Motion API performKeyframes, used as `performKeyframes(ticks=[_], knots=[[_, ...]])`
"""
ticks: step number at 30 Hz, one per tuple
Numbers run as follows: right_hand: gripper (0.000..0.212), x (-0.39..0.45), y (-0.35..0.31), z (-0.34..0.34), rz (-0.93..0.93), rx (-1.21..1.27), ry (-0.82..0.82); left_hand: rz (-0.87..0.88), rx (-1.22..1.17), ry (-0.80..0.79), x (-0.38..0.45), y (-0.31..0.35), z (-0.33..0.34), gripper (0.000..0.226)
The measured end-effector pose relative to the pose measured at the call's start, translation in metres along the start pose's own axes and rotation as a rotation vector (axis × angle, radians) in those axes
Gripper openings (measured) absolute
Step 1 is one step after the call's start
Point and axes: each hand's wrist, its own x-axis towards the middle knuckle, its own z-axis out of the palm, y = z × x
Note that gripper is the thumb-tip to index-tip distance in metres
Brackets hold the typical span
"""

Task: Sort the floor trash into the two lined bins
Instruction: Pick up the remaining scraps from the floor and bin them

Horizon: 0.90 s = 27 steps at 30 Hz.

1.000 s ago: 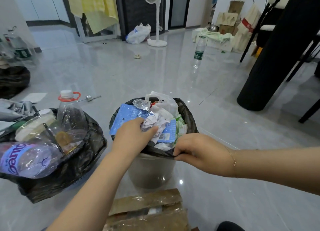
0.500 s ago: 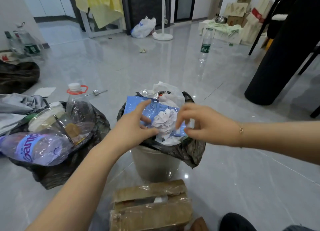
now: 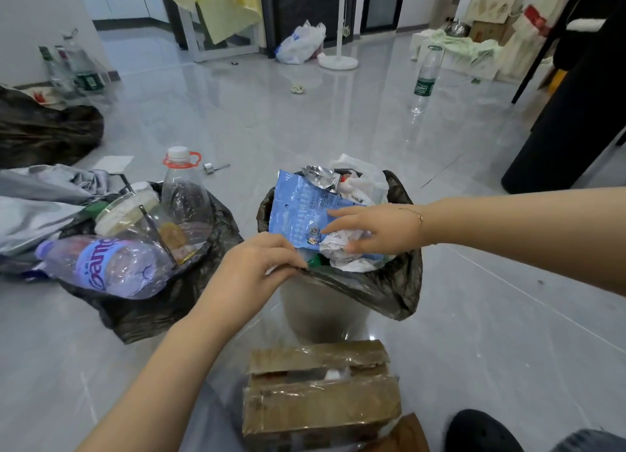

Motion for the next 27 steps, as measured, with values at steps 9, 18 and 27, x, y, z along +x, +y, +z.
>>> performKeyframes(ticks=[9,18,27], knots=[[0.048,0.001,0.002,0.017,0.075,0.200,-0.047,-0.098,-0.020,-0.136,-0.033,0.005,-0.008,0.014],[0.055,-0.031,-0.009,0.017,0.048,0.137,0.255,-0.333,-0.093,-0.361,-0.083,0.018,0.024,0.052],[0.058,-0.074,-0.019,0.024,0.071,0.187,0.314,-0.233,0.454,-0.713,-0.106,0.033,0.080,0.123]])
